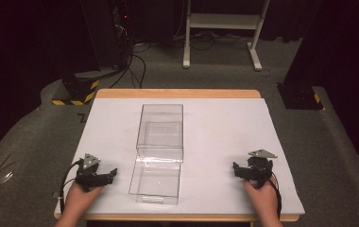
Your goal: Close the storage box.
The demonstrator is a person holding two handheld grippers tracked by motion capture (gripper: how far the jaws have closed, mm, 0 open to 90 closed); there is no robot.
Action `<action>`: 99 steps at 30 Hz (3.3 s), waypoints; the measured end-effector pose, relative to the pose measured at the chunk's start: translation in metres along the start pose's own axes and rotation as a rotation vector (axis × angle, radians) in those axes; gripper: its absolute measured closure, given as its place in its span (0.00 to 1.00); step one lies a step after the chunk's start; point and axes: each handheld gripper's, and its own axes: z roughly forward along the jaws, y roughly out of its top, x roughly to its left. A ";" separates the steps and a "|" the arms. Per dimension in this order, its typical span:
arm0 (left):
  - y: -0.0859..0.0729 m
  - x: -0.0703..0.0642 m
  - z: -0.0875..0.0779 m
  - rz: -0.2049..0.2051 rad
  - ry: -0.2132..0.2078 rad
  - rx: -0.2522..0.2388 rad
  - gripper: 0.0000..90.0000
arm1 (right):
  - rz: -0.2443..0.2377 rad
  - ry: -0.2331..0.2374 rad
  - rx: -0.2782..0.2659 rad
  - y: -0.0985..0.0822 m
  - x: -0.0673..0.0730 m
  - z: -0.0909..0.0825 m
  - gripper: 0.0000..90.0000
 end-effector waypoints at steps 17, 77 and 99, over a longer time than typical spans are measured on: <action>0.000 0.000 -0.001 -0.002 -0.009 0.001 0.17 | 0.004 0.003 -0.001 -0.001 0.000 0.000 0.10; 0.002 -0.082 -0.090 0.094 -0.372 -0.245 0.16 | 0.003 0.001 -0.003 -0.001 0.000 0.000 0.10; -0.004 -0.102 -0.068 0.155 -0.388 -0.188 0.20 | 0.003 0.001 -0.003 -0.001 0.000 0.000 0.10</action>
